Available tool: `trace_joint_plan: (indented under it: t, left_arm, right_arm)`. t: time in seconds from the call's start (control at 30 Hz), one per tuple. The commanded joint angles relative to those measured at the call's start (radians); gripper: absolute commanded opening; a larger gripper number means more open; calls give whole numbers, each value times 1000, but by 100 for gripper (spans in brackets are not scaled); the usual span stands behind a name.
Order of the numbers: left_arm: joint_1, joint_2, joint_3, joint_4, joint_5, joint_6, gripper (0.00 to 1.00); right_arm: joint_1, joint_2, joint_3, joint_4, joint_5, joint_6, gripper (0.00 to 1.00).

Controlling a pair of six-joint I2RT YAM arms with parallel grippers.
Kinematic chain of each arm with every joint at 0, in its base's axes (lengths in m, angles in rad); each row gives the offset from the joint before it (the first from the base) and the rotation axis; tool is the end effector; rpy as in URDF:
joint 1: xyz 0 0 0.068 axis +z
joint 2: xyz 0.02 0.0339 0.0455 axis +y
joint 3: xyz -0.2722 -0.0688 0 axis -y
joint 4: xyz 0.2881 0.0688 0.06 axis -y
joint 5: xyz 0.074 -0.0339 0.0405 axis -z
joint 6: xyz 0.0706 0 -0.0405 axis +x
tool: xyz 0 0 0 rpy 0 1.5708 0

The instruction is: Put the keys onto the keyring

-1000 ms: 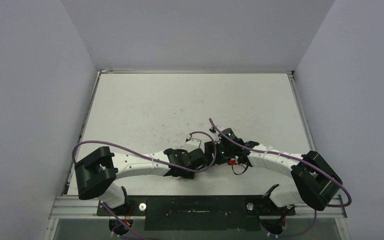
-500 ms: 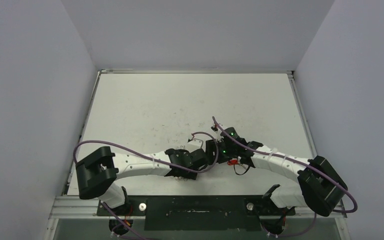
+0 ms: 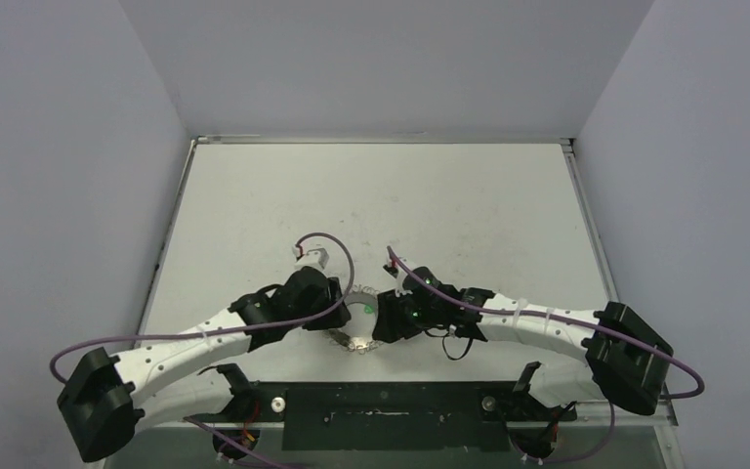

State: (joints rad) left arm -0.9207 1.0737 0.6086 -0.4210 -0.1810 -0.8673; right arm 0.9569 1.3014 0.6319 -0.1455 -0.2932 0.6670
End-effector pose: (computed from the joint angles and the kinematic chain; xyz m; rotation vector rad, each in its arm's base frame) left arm 0.1707 -0.2035 0.1661 -0.0142 2.5220 -0.5571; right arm 0.1606 0.2634 0.1411 -0.5340 2.5877 1.0278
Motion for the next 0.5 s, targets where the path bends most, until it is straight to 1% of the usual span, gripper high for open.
trace_joint_plan:
  t: [0.0, 0.03, 0.1, 0.2, 0.3, 0.47]
  left_arm:
    - [136, -185, -89, 58, 125, -32, 50]
    - [189, -225, -111, 55, 151, -37, 50]
    - [260, -302, -146, 43, 193, -48, 51]
    - [332, -375, -179, 21, 249, -54, 51]
    - [360, -403, -190, 4, 269, -55, 51]
    - [364, -371, -181, 2, 277, -40, 51]
  right_arm:
    - [60, 46, 82, 48, 62, 59, 44]
    - [72, 60, 92, 45, 69, 64, 44]
    - [92, 90, 116, 41, 80, 72, 42]
    - [117, 137, 151, 22, 102, 83, 40]
    - [132, 170, 180, -16, 137, 90, 39]
    - [138, 202, 190, -40, 150, 107, 38]
